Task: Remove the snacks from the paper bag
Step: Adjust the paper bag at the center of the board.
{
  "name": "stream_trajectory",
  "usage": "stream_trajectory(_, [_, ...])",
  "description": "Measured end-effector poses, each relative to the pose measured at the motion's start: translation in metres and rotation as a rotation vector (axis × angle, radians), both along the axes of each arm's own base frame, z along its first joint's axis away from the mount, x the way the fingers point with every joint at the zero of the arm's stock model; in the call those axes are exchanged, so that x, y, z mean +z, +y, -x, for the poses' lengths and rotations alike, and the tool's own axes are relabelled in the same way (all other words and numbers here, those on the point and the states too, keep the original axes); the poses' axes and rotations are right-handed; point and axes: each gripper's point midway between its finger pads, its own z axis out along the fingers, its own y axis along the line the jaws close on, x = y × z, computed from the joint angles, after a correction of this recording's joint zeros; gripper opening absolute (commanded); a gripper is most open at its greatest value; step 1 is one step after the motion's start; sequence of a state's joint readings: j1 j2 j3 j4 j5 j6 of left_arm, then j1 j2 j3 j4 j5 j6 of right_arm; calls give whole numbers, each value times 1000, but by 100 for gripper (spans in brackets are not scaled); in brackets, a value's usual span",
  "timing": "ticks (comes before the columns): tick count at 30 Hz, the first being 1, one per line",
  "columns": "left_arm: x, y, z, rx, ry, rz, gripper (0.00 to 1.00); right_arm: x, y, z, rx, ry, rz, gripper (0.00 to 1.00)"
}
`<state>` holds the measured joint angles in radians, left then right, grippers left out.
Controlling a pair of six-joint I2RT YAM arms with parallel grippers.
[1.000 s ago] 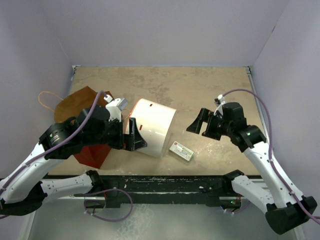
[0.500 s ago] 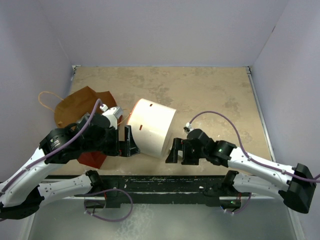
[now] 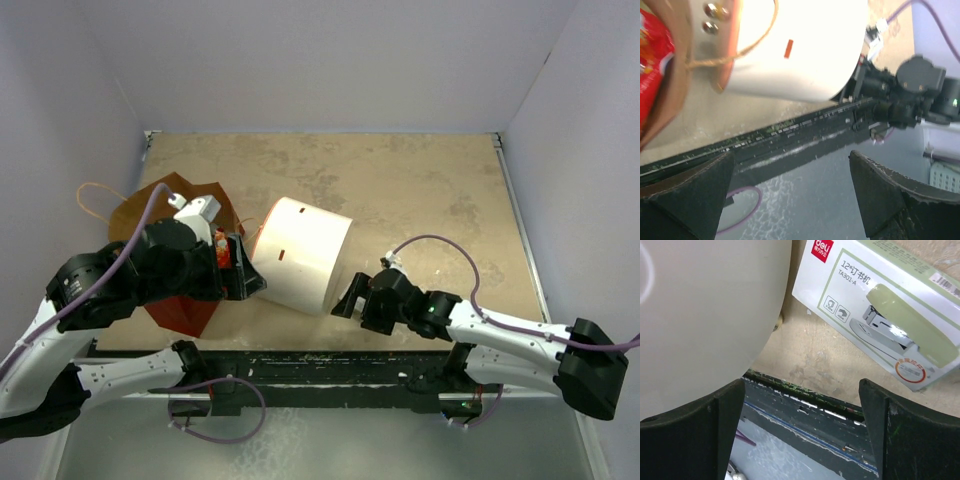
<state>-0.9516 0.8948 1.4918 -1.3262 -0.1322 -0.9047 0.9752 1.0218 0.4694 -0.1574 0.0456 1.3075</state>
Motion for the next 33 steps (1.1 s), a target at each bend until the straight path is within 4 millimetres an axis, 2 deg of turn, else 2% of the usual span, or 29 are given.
stream_trajectory(3, [23, 9, -14, 60, -62, -35, 99, 6, -5, -1, -14, -21, -1, 97])
stream_trajectory(7, [51, 18, -38, 128, -149, -117, 99, 23, -10, -3, -24, -74, -39, 98])
stream_trajectory(11, [71, 25, -74, 207, -245, -238, 99, 39, -16, -4, 0, -143, -52, 99])
stream_trajectory(13, [70, 37, -97, 264, -252, -308, 99, 45, -22, -4, 4, -173, -41, 100])
stream_trajectory(17, [50, 86, -157, 420, -176, -445, 99, 65, -35, -11, -3, -255, 1, 100])
stream_trajectory(21, [39, 128, -187, 512, -126, -480, 99, 95, -48, -24, -11, -363, 66, 100])
stream_trajectory(23, [40, 159, -192, 610, -112, -477, 99, 116, -53, -33, -14, -425, 100, 100])
stream_trajectory(24, [42, 181, -192, 688, -101, -479, 99, 126, -54, -39, -16, -456, 118, 100])
stream_trajectory(27, [34, 228, -179, 870, -51, -485, 99, 148, -59, -57, -16, -528, 180, 100])
stream_trajectory(29, [28, 247, -163, 953, -15, -491, 99, 159, -62, -68, -11, -562, 219, 100])
stream_trajectory(33, [33, 272, -137, 1093, -20, -497, 100, 158, -70, -83, 17, -581, 295, 100])
